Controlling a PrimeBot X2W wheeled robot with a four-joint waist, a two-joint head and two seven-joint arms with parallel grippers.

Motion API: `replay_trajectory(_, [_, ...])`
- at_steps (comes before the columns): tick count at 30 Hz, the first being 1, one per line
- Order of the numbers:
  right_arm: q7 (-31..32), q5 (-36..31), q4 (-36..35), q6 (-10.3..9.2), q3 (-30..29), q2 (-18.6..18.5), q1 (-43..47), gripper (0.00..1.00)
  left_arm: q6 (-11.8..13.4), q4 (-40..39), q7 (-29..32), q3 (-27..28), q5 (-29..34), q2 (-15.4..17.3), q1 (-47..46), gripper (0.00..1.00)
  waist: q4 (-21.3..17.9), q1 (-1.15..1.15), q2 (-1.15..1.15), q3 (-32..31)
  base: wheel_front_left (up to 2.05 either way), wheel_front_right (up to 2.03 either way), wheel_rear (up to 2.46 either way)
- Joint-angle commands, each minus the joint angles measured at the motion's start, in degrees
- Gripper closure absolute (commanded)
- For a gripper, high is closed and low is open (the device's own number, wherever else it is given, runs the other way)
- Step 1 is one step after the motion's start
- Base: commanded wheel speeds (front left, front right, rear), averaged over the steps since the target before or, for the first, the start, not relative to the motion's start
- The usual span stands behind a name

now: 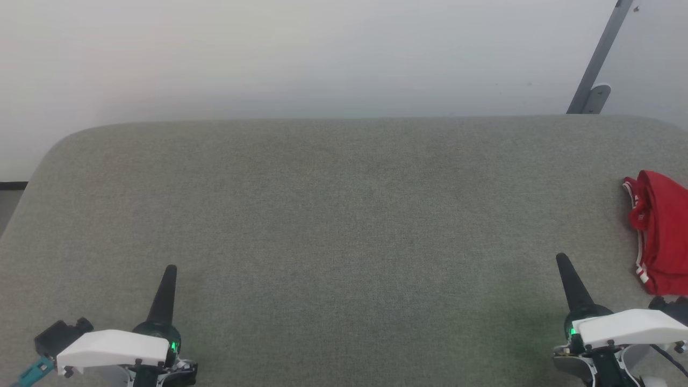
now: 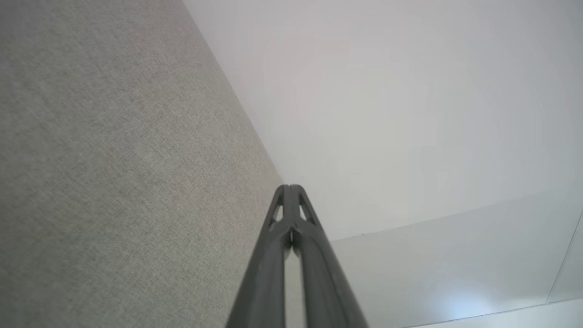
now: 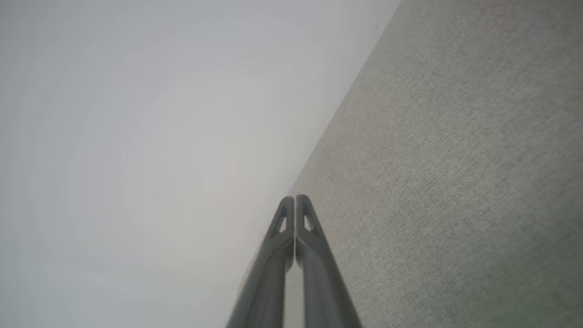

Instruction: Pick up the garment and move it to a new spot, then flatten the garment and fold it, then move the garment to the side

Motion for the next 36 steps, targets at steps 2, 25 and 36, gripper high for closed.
replay_trajectory(2, [0.58,2.14,-0.79,0.02,-0.17,0.13,-1.12,1.00,-0.10,-0.61,0.62,0.35,-1.65,-0.10,-1.26,1.00,-0.02,0.00,-0.01,0.01,0.00,0.00,0.00])
replay_trajectory(25, [3.24,12.85,-1.59,0.02,-0.80,0.94,-1.68,1.00,-0.13,-1.04,3.48,0.65,-10.81,-2.10,-2.38,1.00,-0.18,0.00,-0.01,0.12,0.00,0.00,0.00])
replay_trajectory(36, [4.39,17.26,-1.91,0.02,-1.08,1.30,-1.81,1.00,-0.14,-1.19,4.76,0.75,-14.48,-2.88,-2.91,1.00,-0.26,0.00,-0.01,0.17,0.00,0.00,0.00])
